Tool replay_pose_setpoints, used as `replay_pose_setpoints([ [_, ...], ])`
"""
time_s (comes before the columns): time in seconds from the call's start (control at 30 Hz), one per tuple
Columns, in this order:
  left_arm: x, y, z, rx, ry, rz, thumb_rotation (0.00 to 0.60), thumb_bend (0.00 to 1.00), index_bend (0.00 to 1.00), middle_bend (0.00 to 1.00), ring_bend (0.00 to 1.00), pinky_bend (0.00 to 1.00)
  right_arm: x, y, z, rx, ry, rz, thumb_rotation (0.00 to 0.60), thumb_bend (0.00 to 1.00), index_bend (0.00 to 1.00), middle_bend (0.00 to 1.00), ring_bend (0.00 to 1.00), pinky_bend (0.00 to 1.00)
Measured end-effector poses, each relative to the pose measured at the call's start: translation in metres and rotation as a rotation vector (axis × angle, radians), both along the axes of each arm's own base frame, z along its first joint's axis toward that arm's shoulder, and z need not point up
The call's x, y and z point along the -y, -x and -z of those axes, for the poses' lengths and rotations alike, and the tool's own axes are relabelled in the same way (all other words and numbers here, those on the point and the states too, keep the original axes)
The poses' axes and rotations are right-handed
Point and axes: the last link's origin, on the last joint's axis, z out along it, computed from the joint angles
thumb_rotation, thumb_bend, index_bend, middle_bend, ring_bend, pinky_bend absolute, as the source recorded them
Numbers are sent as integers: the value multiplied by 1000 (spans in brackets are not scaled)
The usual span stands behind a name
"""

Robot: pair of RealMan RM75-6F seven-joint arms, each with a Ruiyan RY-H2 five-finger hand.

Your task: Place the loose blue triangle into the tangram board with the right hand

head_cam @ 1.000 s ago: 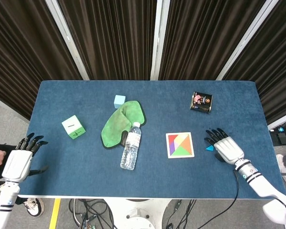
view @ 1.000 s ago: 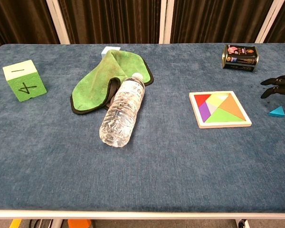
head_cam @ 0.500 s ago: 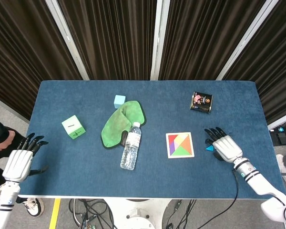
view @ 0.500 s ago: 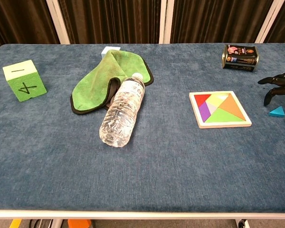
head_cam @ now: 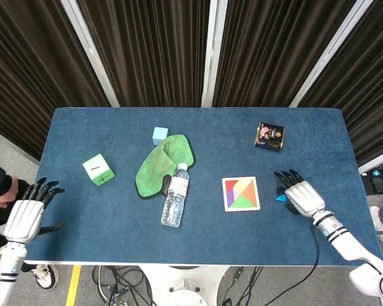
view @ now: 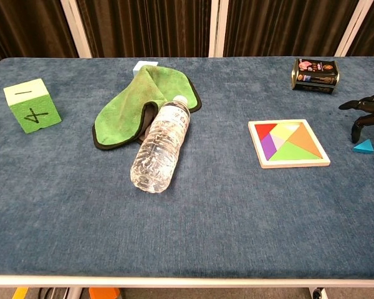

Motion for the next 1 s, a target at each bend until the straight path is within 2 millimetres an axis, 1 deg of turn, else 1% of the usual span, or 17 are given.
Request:
replay_pose_setpoints([
  [0.73,0,2,0,0,2,-5,600,73,264,155,38,150,2,-2,4,-2,1,-6,600,261,459,0,0,0],
  [1.0,0,2,1,1,3,-7,600,73,264,155,38,149,3,-3,5,2,3,-7,600,261,511,0,0,0],
])
